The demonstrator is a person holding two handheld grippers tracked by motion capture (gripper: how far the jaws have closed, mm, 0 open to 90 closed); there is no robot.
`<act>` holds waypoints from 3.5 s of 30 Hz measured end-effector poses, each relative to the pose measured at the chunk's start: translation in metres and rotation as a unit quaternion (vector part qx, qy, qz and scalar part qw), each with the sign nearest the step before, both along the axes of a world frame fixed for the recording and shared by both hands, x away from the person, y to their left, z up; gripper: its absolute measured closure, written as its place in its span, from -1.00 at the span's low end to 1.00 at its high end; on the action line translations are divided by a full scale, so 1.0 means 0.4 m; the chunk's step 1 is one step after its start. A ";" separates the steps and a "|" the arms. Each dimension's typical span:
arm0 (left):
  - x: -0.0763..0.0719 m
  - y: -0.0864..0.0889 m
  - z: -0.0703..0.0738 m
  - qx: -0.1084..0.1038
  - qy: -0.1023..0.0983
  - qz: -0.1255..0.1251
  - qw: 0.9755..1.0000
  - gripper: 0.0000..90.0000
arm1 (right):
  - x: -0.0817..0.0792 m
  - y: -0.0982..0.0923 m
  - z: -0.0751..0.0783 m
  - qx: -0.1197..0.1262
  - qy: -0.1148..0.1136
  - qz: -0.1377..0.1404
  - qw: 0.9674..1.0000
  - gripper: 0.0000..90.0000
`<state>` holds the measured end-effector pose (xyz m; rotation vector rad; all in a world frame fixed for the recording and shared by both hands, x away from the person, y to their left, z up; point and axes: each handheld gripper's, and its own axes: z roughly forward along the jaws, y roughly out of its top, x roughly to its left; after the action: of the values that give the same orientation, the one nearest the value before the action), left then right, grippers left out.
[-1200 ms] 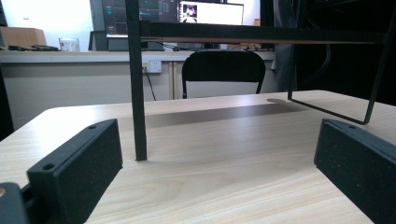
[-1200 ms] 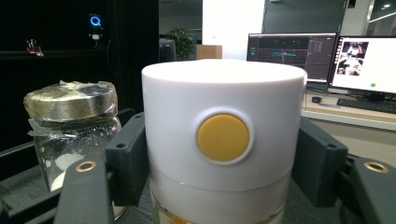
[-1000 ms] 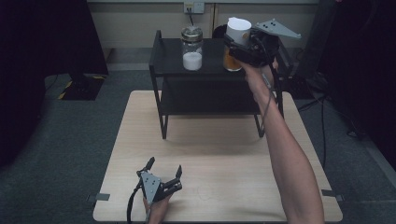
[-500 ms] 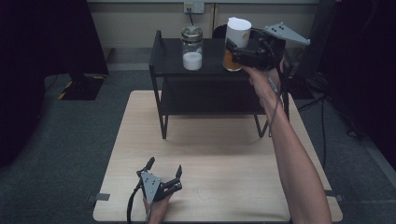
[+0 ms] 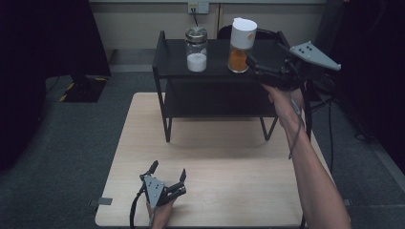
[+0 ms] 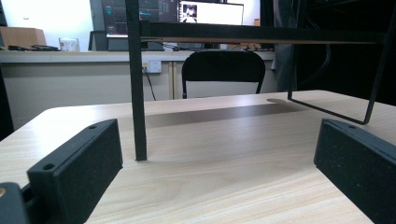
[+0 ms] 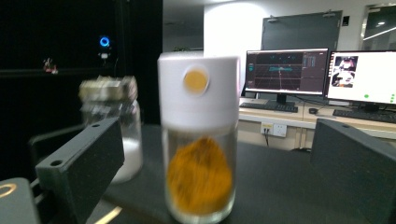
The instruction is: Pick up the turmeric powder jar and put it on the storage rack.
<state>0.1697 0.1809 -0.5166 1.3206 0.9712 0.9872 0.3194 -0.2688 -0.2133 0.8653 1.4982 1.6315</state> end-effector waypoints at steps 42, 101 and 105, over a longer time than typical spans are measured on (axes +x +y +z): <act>0.000 0.000 0.000 0.000 0.000 0.000 1.000 -0.98 | -0.285 -0.095 -0.363 0.034 -0.053 -0.020 0.998 -0.97; -0.003 -0.004 -0.001 -0.001 0.000 0.005 1.000 -0.98 | -0.414 -0.025 -0.754 -0.013 0.032 -0.172 0.985 -1.00; -0.003 -0.004 -0.001 -0.001 0.000 0.005 1.000 -0.98 | -0.415 -0.026 -0.755 -0.012 0.031 -0.172 0.984 -1.00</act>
<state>0.1686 0.1792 -0.5168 1.3156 0.9795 0.9936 0.1536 -0.2791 -0.5154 1.1025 1.3196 1.3404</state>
